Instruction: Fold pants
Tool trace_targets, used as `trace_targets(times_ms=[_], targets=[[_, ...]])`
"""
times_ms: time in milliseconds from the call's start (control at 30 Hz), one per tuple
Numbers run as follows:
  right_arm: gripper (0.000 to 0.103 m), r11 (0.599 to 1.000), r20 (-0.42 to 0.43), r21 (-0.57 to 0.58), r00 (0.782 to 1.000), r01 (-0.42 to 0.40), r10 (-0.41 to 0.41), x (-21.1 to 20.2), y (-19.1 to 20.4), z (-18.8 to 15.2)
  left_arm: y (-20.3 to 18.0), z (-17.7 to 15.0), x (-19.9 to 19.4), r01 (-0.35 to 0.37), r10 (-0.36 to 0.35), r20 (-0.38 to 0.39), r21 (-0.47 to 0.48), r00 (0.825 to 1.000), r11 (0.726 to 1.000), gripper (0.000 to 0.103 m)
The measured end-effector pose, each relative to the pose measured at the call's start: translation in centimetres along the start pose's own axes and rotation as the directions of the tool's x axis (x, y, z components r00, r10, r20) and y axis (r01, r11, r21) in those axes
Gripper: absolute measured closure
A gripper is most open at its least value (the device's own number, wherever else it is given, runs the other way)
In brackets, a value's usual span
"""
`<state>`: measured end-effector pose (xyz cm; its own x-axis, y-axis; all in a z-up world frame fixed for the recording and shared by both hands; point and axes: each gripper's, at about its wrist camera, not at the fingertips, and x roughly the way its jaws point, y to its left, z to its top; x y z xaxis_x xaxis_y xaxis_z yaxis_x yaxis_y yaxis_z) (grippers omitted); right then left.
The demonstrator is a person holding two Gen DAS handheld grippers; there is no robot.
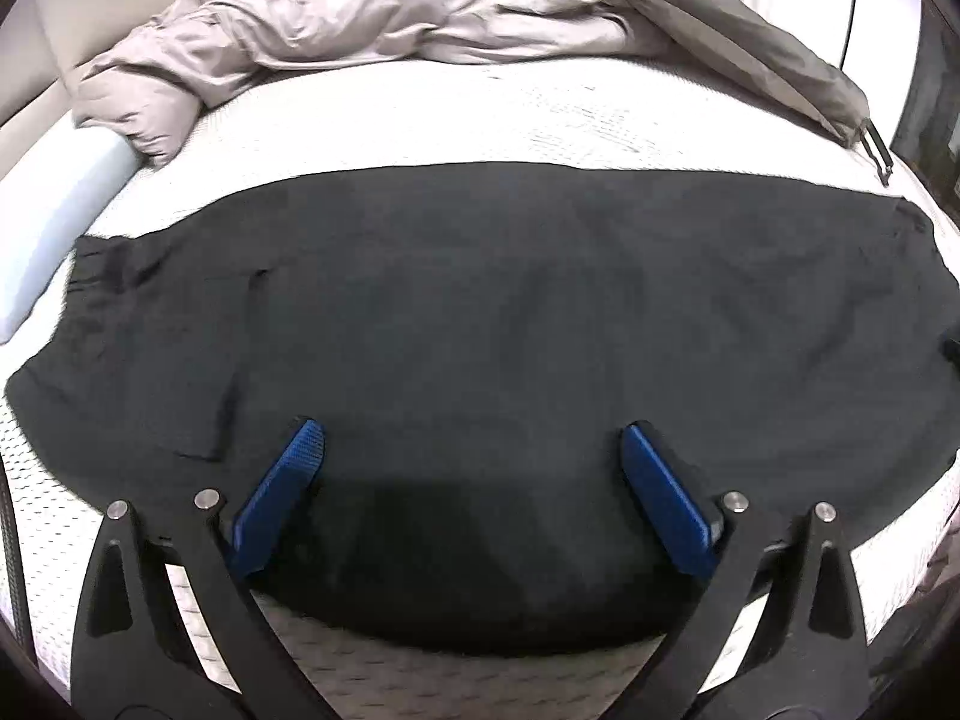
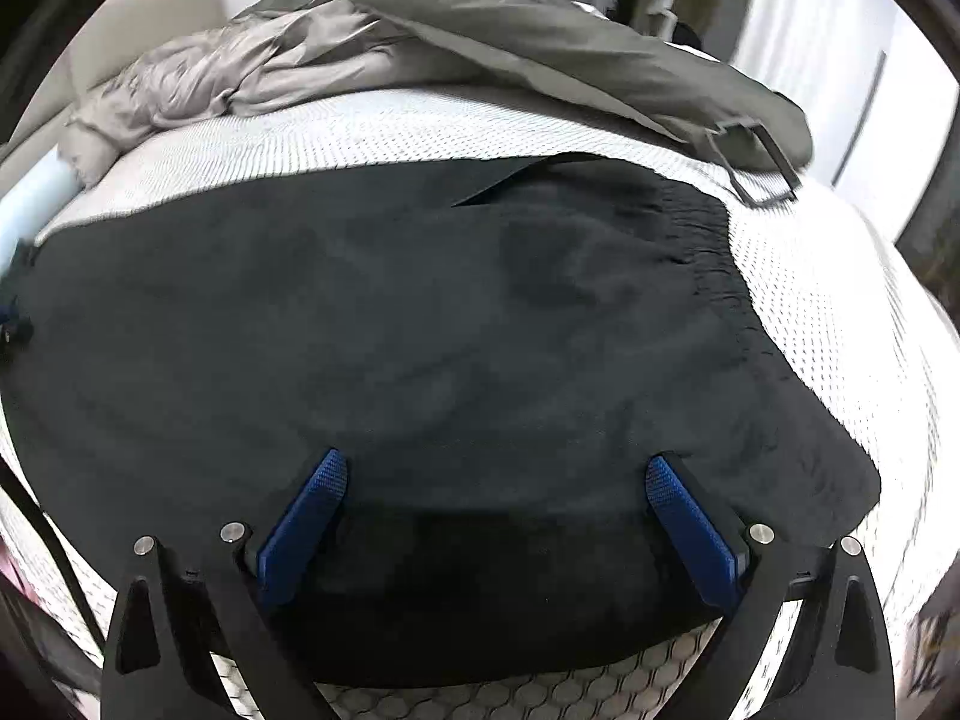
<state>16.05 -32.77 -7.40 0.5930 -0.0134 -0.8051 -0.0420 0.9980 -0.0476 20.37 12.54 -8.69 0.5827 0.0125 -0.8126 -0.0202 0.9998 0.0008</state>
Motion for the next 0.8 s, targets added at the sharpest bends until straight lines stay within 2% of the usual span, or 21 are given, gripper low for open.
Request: trace_targets(times_ms=[67, 100, 133, 233, 267, 367, 467, 533, 567, 633, 700, 767, 800], targets=[[0.002, 0.998, -0.002, 0.004, 0.998, 0.062, -0.062, -0.5, -1.1, -0.5, 2.2, -0.7, -0.5, -0.039, 0.039, 0.004, -0.026, 0.999, 0.999, 0.004], [0.002, 0.990, -0.001, 0.010, 0.990, 0.140, -0.140, -0.7, -2.0, -0.7, 3.5, -1.0, -0.6, 0.007, -0.007, -0.001, -0.043, 1.000, 0.999, 0.007], [0.002, 0.987, -0.004, 0.027, 0.988, 0.158, -0.158, -0.8, -2.6, -1.1, 4.2, -1.2, -0.6, 0.040, -0.040, -0.006, -0.048, 0.999, 0.998, 0.008], [0.003, 0.989, -0.002, 0.089, 0.993, 0.114, -0.114, -1.5, -4.1, -1.2, 4.3, -1.3, -1.9, 0.050, -0.050, 0.018, -0.026, 0.999, 0.998, 0.009], [0.003, 0.989, 0.009, 0.090, 0.993, 0.115, -0.117, -2.1, -3.8, -1.0, 4.2, -1.2, -2.1, 0.056, -0.055, 0.029, -0.030, 0.998, 0.998, 0.009], [0.003, 0.996, 0.072, 0.088, 0.997, 0.035, -0.041, -3.8, -2.7, -0.2, 3.1, -0.4, -2.6, 0.090, -0.087, 0.050, -0.067, 0.995, 0.994, 0.009], [0.003, 0.993, 0.085, 0.083, 0.994, -0.080, 0.073, -3.5, -0.4, 1.0, -0.2, 1.1, -1.7, 0.091, -0.090, 0.036, -0.036, 0.995, 0.995, 0.009], [0.003, 0.989, 0.047, 0.054, 0.990, -0.139, 0.137, -2.2, 1.7, 1.6, -2.1, 1.6, -0.9, 0.072, -0.072, 0.003, 0.006, 0.997, 0.997, 0.009], [0.003, 0.989, 0.026, 0.027, 0.989, -0.143, 0.142, -1.5, 2.5, 1.7, -2.7, 1.7, 0.0, 0.049, -0.048, -0.029, 0.026, 0.998, 0.998, 0.009], [0.004, 0.995, -0.020, -0.043, 0.996, -0.086, 0.085, 0.2, 3.6, 1.6, -2.9, 1.5, 0.7, 0.017, -0.015, -0.043, 0.037, 0.999, 0.999, 0.004], [0.004, 0.996, -0.025, -0.085, 1.000, -0.010, 0.008, 0.7, 3.1, 0.8, -2.2, 1.1, 0.6, -0.028, 0.029, -0.052, 0.013, 0.998, 1.000, 0.002], [0.004, 0.997, -0.015, -0.054, 0.998, 0.055, -0.055, 0.3, 1.1, 0.4, -1.0, 0.5, -0.4, -0.061, 0.059, -0.051, -0.030, 0.997, 0.998, 0.002], [0.005, 0.999, -0.011, -0.017, 0.999, 0.044, -0.044, -0.2, -0.2, -0.1, -0.4, 0.0, -1.2, -0.074, 0.071, -0.047, -0.063, 0.996, 0.995, 0.003]])
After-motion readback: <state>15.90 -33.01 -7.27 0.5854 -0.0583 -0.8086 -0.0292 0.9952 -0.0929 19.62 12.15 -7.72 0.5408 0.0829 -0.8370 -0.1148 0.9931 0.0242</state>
